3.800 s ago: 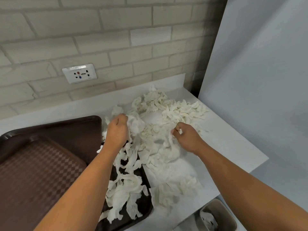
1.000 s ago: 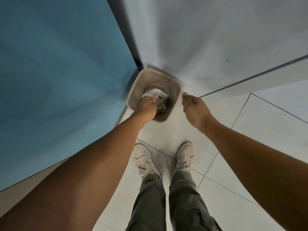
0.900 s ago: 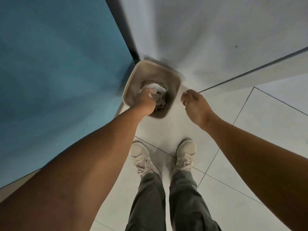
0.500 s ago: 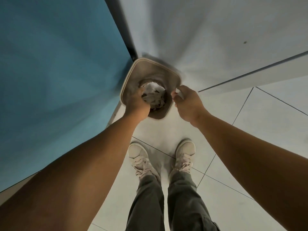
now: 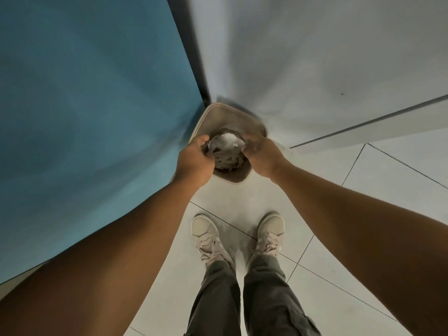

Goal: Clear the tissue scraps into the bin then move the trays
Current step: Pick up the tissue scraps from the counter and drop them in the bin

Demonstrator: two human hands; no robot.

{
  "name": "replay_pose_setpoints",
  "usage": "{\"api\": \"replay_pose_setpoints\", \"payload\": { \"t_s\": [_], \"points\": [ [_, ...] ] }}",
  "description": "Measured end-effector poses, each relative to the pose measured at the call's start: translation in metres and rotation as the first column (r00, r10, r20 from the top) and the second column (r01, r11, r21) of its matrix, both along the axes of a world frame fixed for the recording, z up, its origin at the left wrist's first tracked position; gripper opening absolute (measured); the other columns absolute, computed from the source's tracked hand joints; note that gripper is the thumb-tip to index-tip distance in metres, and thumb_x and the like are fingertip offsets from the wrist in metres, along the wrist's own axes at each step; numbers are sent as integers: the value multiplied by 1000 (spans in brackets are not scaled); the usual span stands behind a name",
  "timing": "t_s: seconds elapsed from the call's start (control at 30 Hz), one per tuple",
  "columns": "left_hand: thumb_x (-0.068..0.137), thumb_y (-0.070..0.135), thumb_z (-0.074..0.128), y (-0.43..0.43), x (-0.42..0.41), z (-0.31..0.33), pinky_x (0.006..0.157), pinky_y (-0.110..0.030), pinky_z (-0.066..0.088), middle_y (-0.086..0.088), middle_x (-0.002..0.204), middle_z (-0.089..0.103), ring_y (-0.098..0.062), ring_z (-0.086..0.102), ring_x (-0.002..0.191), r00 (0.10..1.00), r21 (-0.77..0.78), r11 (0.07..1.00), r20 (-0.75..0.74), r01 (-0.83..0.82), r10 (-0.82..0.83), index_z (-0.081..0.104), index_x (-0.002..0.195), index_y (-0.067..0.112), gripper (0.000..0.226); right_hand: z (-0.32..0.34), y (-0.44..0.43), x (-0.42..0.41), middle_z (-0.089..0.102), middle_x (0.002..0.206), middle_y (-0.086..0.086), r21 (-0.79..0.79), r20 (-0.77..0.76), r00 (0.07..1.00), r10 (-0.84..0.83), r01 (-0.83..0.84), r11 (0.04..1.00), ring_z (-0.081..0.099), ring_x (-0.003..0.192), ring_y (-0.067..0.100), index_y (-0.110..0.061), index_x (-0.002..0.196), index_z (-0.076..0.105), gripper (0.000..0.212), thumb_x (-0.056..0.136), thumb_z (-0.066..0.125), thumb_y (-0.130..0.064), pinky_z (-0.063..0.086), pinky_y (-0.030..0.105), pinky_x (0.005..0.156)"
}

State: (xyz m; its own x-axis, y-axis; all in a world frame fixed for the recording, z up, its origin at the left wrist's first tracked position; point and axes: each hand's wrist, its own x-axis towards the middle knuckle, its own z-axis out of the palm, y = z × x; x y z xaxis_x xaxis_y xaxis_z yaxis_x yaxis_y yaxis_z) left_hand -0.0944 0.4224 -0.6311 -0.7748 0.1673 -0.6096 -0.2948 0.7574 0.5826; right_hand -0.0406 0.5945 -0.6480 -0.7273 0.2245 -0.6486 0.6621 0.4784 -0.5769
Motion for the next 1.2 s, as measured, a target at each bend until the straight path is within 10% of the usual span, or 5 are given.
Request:
{"api": "replay_pose_setpoints", "payload": {
  "t_s": [0.67,1.2],
  "points": [
    [96,27,57,-1,45,410,98,-14,26,3,144,49,-15,45,131,906,45,998,-423,42,-19,45,143,24,49,420,-10,26,57,129,-2,111,-419,883,213,-183,977,51,118,13,-18,125,58,29,96,53,-15,29,11,89],
    [98,27,57,-167,92,567,102,-23,43,14,129,59,-3,52,120,640,199,948,-701,-248,315,56,132,23,35,551,-155,2,58,130,-4,181,-637,539,551,-590,787,50,121,11,-23,125,59,30,95,59,-23,36,21,103]
  ]
}}
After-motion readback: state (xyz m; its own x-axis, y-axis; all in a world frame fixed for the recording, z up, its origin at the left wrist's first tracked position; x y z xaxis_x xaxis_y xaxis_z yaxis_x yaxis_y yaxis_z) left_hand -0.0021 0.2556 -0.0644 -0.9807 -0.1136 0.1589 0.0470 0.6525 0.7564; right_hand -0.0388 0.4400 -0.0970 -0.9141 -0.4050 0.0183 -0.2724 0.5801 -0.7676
